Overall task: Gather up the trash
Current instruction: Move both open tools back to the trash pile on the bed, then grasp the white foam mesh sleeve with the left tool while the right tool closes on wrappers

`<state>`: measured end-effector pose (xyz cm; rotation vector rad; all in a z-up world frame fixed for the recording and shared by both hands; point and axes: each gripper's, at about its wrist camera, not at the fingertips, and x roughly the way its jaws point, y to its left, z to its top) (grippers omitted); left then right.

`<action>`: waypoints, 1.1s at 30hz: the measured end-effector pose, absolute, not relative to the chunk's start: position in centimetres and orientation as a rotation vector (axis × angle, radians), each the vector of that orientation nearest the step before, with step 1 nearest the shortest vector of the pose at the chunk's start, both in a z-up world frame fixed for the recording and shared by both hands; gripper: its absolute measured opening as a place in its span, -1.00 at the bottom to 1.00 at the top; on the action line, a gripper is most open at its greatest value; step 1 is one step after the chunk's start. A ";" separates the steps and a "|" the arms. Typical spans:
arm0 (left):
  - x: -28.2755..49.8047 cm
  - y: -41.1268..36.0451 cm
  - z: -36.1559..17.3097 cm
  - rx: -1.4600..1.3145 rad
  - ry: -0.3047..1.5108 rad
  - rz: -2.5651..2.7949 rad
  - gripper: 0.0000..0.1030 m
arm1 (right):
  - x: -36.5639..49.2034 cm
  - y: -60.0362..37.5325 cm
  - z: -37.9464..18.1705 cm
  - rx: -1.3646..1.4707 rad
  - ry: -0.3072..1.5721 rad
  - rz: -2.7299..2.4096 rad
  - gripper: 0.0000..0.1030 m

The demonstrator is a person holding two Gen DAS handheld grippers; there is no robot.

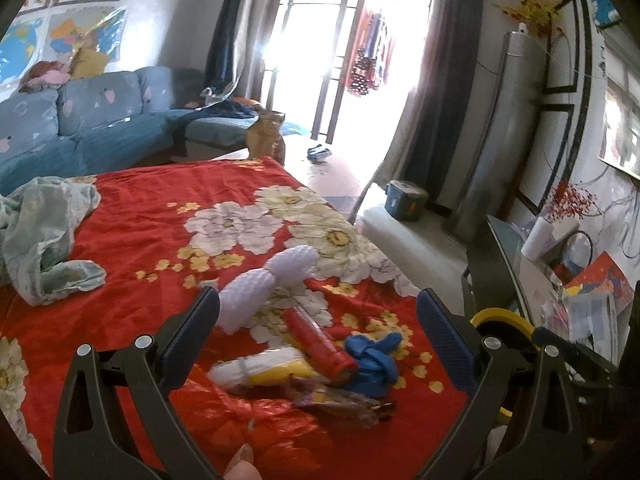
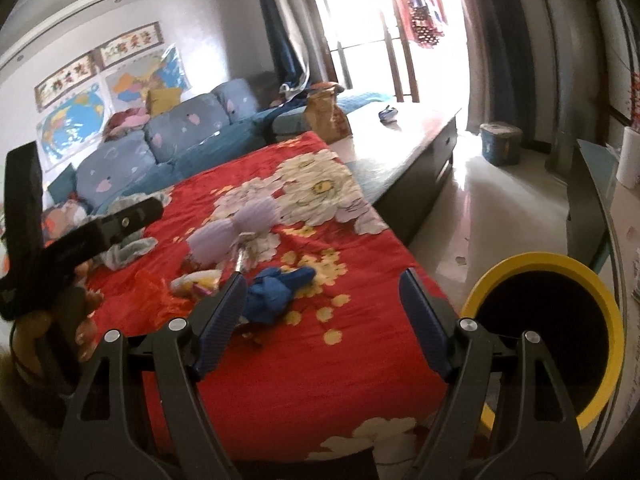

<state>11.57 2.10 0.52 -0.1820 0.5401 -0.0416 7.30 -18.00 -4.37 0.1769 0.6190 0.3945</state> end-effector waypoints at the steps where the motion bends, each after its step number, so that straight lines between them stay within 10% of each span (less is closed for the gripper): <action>1: 11.6 2.5 0.5 -0.187 0.540 -0.032 0.86 | 7.3 -17.6 -4.4 0.171 0.623 0.403 0.36; 17: 12.1 7.3 -1.3 -0.232 0.576 0.065 0.86 | 6.3 -11.4 -6.1 0.069 0.683 0.523 0.34; 33: 14.9 8.5 -4.9 -0.204 0.706 0.024 0.41 | 6.2 -7.4 -9.6 0.020 0.793 0.607 -0.52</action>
